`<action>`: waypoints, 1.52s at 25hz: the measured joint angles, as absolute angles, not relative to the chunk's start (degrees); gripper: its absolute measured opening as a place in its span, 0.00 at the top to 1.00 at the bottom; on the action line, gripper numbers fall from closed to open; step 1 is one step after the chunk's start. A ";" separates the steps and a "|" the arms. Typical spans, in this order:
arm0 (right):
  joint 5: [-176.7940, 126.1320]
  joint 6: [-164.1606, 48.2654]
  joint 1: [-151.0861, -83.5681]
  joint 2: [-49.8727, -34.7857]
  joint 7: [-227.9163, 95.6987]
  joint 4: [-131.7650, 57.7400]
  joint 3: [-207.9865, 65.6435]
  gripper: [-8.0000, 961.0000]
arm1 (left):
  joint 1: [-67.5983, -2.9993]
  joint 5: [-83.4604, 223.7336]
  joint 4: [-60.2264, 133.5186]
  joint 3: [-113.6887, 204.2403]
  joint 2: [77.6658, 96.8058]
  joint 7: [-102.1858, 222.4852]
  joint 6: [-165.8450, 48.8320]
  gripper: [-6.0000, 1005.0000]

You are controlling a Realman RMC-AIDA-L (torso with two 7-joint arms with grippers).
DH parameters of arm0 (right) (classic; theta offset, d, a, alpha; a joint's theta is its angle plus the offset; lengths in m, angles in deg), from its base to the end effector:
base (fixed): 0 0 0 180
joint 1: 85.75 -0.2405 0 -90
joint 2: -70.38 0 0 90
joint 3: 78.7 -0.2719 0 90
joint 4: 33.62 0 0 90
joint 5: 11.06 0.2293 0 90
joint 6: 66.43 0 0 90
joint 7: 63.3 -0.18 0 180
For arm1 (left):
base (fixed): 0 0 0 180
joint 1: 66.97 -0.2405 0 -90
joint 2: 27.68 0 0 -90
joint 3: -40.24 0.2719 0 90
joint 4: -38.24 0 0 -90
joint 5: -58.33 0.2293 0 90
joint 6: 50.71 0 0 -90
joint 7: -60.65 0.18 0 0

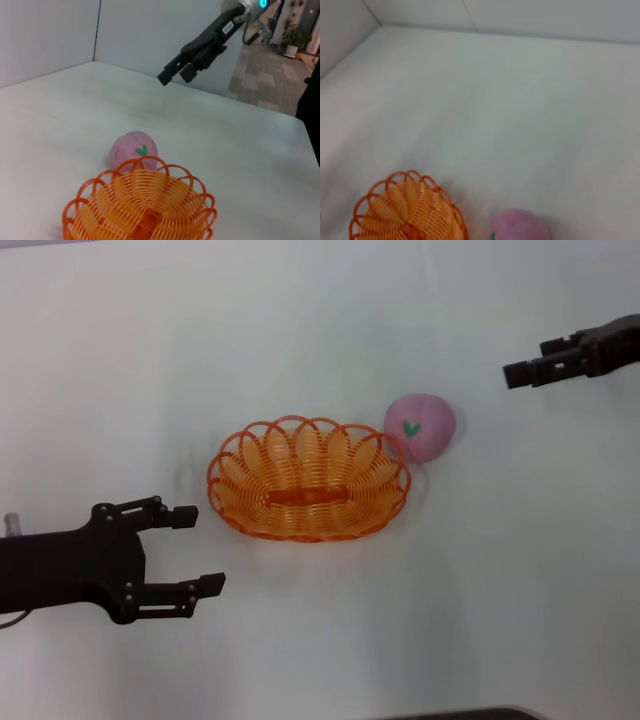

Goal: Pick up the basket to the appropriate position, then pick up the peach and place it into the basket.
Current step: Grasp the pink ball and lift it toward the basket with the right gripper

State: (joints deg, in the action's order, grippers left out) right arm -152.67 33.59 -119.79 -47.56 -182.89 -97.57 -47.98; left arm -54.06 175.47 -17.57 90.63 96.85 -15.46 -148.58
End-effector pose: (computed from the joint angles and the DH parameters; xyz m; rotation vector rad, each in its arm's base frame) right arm 0.2849 0.3787 0.0530 -2.5387 1.2265 0.1970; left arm -0.2968 0.2695 -0.0527 -2.8912 -0.5182 -0.5516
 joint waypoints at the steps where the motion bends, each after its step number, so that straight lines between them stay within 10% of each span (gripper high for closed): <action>1: -153.67 33.61 -120.52 -47.67 -184.35 -97.93 -47.01 0.02 | -54.06 175.47 -17.57 90.62 96.86 -15.46 -148.74 0.16; 38: -161.71 18.30 -130.07 -49.66 -200.22 -87.60 -20.39 0.02 | -54.14 175.30 -17.30 91.04 96.95 -14.85 -148.35 0.16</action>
